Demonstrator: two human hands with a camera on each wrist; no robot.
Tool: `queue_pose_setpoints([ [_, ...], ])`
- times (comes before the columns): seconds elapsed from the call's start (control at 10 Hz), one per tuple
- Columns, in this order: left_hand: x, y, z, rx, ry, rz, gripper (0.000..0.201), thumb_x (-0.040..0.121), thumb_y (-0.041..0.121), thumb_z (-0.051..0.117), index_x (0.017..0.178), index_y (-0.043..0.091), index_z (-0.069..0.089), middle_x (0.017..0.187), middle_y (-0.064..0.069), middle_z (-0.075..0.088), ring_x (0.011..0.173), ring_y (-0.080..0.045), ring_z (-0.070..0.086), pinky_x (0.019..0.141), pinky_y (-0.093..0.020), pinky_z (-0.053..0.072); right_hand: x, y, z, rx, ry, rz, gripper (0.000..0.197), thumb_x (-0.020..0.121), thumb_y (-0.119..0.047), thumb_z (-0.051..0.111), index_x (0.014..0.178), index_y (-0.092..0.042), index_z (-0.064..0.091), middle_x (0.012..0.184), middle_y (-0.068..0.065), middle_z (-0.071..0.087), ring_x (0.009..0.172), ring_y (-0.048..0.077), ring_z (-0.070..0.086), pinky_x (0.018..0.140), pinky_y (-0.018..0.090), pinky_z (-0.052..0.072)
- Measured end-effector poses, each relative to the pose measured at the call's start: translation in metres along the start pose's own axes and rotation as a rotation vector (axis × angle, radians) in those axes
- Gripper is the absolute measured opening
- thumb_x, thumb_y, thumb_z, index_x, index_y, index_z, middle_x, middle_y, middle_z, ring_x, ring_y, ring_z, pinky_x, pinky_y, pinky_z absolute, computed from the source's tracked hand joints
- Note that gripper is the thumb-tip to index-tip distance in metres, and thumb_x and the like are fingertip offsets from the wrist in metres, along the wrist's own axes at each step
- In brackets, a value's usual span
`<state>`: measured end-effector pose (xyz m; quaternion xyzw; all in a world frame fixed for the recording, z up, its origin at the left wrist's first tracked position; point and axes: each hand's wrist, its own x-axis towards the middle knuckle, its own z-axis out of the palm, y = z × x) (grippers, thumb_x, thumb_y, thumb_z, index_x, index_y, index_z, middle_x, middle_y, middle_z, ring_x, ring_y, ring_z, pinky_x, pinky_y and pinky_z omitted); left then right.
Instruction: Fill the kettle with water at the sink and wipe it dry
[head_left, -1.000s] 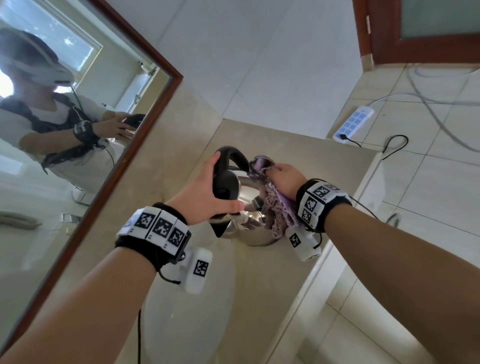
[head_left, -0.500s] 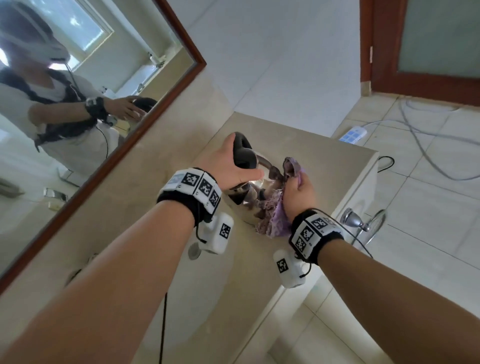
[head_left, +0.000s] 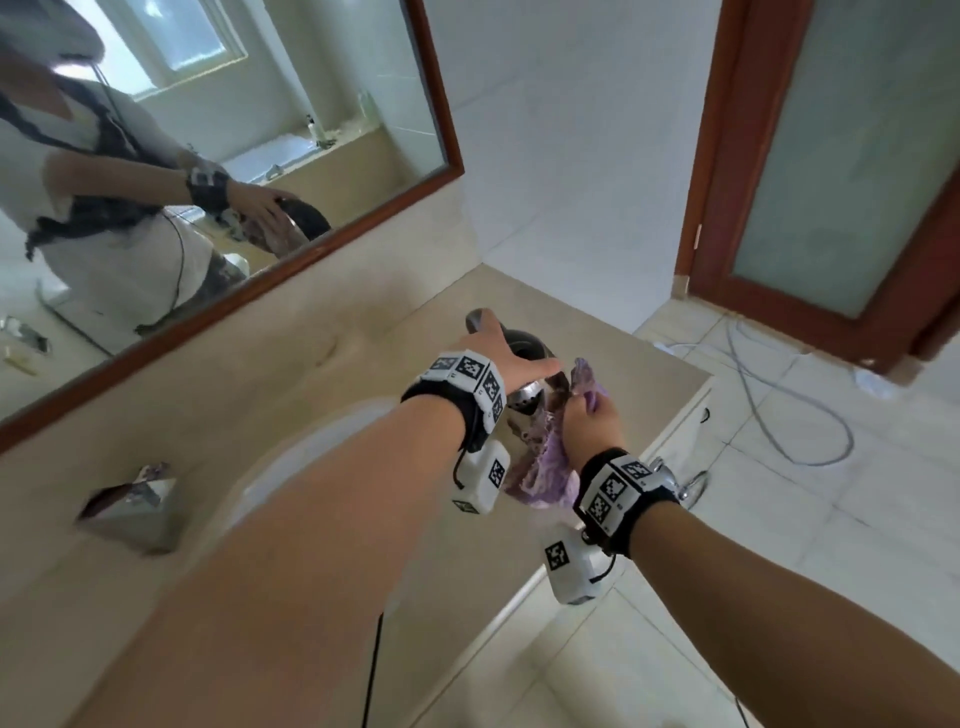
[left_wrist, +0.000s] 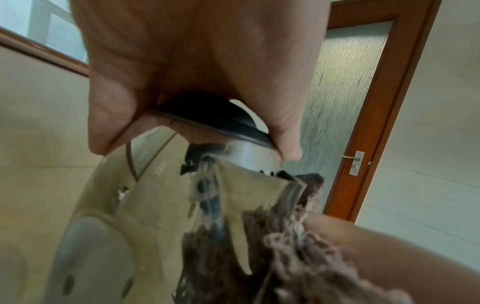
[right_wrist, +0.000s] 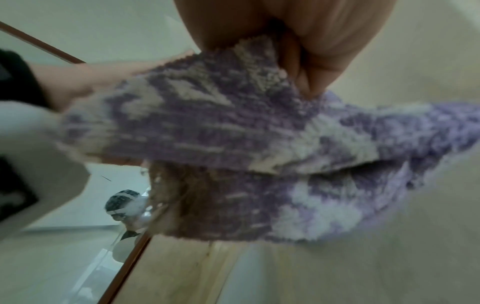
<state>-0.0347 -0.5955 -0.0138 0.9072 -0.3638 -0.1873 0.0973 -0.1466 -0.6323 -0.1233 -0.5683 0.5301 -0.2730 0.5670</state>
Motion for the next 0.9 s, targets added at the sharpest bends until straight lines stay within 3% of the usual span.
queue_pose_setpoints([
  [0.1, -0.001, 0.001, 0.000, -0.029, 0.003, -0.004, 0.111, 0.056, 0.078, 0.064, 0.141, 0.021, 0.022, 0.114, -0.010, 0.061, 0.093, -0.033, 0.064, 0.083, -0.044, 0.056, 0.009, -0.022, -0.022, -0.104, -0.022, -0.127, 0.026, 0.093, -0.029, 0.042, 0.077, -0.013, 0.056, 0.073, 0.007, 0.060, 0.074, 0.028, 0.057, 0.065, 0.030, 0.042],
  [0.2, 0.000, 0.002, 0.003, -0.047, 0.029, -0.010, 0.104, 0.059, 0.075, 0.066, 0.138, 0.020, 0.026, 0.111, -0.010, 0.060, 0.091, -0.034, 0.063, 0.079, -0.044, 0.056, 0.030, -0.048, -0.037, -0.312, -0.091, -0.227, 0.024, 0.092, -0.034, 0.043, 0.091, -0.018, 0.061, 0.088, 0.009, 0.067, 0.085, 0.031, 0.063, 0.076, 0.033, 0.046],
  [0.3, 0.005, 0.003, 0.003, -0.035, 0.030, -0.015, 0.098, 0.066, 0.070, 0.067, 0.137, 0.018, 0.026, 0.108, -0.010, 0.062, 0.086, -0.032, 0.062, 0.076, -0.040, 0.055, 0.053, -0.075, -0.038, -0.553, -0.160, -0.336, 0.027, 0.093, -0.031, 0.044, 0.108, -0.017, 0.061, 0.101, 0.014, 0.069, 0.092, 0.035, 0.064, 0.078, 0.033, 0.048],
  [0.4, 0.006, 0.004, 0.001, 0.019, -0.003, -0.036, 0.106, 0.069, 0.071, 0.064, 0.149, 0.024, 0.013, 0.119, -0.011, 0.060, 0.086, -0.029, 0.059, 0.071, -0.034, 0.050, 0.083, -0.081, -0.023, -0.825, -0.292, -0.435, 0.033, 0.092, -0.034, 0.046, 0.112, -0.011, 0.059, 0.106, 0.018, 0.066, 0.095, 0.038, 0.063, 0.075, 0.035, 0.047],
  [0.5, 0.008, 0.005, 0.001, 0.029, -0.007, -0.070, 0.110, 0.067, 0.075, 0.062, 0.151, 0.032, 0.006, 0.130, -0.012, 0.054, 0.102, -0.032, 0.061, 0.080, -0.037, 0.052, 0.111, -0.070, -0.007, -1.044, -0.407, -0.498, 0.037, 0.089, -0.042, 0.043, 0.117, -0.024, 0.058, 0.112, 0.015, 0.062, 0.095, 0.038, 0.063, 0.080, 0.039, 0.051],
  [0.6, 0.009, 0.005, 0.002, 0.026, -0.013, -0.089, 0.111, 0.063, 0.079, 0.061, 0.149, 0.036, 0.006, 0.128, -0.011, 0.052, 0.100, -0.031, 0.060, 0.082, -0.042, 0.055, 0.141, -0.041, 0.005, -1.134, -0.494, -0.460, 0.039, 0.088, -0.050, 0.040, 0.120, -0.035, 0.054, 0.114, 0.012, 0.057, 0.098, 0.039, 0.063, 0.088, 0.044, 0.052],
  [0.7, 0.008, 0.006, 0.003, 0.052, -0.014, -0.112, 0.112, 0.065, 0.079, 0.060, 0.151, 0.037, 0.002, 0.131, -0.012, 0.049, 0.103, -0.032, 0.059, 0.082, -0.042, 0.055, 0.181, -0.008, 0.019, -1.220, -0.593, -0.421, 0.053, 0.073, -0.064, 0.031, 0.117, -0.040, 0.049, 0.110, 0.008, 0.061, 0.094, 0.038, 0.065, 0.086, 0.050, 0.053],
  [0.8, 0.008, 0.005, 0.001, -0.019, -0.034, -0.128, 0.103, 0.072, 0.077, 0.055, 0.151, 0.039, 0.001, 0.134, -0.012, 0.046, 0.106, -0.032, 0.059, 0.083, -0.043, 0.054, 0.147, -0.050, 0.011, -1.251, -0.641, -0.455, 0.042, 0.078, -0.057, 0.047, 0.111, -0.033, 0.055, 0.108, 0.009, 0.064, 0.095, 0.035, 0.065, 0.080, 0.038, 0.053],
  [0.9, -0.006, -0.007, -0.001, -0.158, 0.005, -0.182, 0.073, 0.089, 0.063, 0.042, 0.149, 0.025, 0.024, 0.134, -0.011, 0.052, 0.110, -0.030, 0.059, 0.090, -0.038, 0.050, 0.125, -0.093, -0.003, -1.266, -0.591, -0.503, 0.040, 0.084, -0.051, 0.047, 0.106, -0.019, 0.056, 0.109, 0.009, 0.061, 0.099, 0.030, 0.062, 0.081, 0.035, 0.050],
])
